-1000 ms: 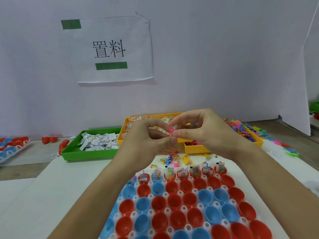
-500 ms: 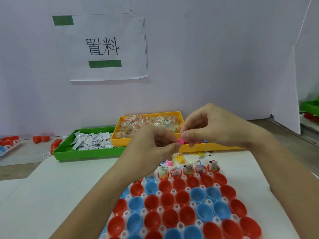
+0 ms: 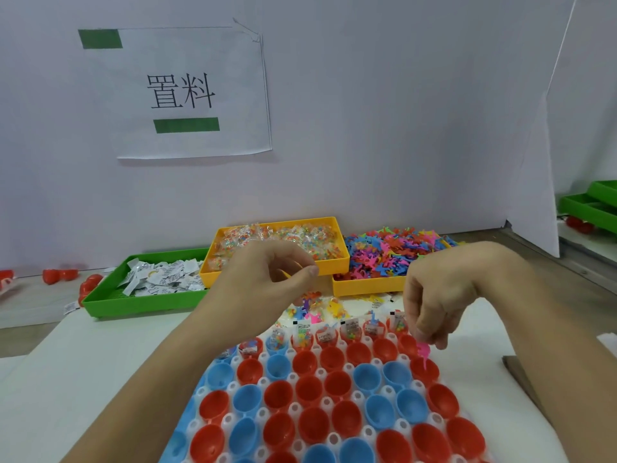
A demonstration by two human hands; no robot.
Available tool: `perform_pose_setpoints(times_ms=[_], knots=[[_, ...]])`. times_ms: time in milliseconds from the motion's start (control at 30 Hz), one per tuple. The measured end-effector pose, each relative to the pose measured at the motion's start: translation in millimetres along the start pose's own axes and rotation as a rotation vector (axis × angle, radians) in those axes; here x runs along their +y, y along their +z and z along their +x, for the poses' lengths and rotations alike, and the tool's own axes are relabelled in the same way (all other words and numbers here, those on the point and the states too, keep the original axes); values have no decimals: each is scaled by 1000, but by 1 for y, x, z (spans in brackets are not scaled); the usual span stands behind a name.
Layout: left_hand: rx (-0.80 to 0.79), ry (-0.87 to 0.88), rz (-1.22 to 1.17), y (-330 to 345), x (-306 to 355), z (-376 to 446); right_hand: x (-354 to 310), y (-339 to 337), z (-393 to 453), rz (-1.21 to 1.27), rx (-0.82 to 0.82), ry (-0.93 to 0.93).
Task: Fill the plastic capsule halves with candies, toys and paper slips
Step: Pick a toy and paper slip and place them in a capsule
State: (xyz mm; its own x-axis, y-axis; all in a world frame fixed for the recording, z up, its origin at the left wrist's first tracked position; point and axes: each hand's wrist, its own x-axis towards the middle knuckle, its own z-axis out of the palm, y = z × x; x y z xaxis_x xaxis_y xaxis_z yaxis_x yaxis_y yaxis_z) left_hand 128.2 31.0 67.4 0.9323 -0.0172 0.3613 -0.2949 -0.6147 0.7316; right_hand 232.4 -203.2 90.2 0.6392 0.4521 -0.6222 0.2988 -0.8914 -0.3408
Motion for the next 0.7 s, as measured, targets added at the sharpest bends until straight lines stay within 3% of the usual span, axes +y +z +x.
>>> perform_pose_setpoints(times_ms=[367, 467, 600, 700], knots=[[17, 4, -14, -4, -1, 0, 1, -1, 7, 26, 6, 25], [29, 7, -7, -6, 0, 0, 10, -3, 9, 61, 157, 13], [43, 14, 10, -6, 0, 0, 23, -2, 31, -64, 566, -138], [50, 10, 8, -5, -2, 1, 29, 6, 51, -79, 574, -175]])
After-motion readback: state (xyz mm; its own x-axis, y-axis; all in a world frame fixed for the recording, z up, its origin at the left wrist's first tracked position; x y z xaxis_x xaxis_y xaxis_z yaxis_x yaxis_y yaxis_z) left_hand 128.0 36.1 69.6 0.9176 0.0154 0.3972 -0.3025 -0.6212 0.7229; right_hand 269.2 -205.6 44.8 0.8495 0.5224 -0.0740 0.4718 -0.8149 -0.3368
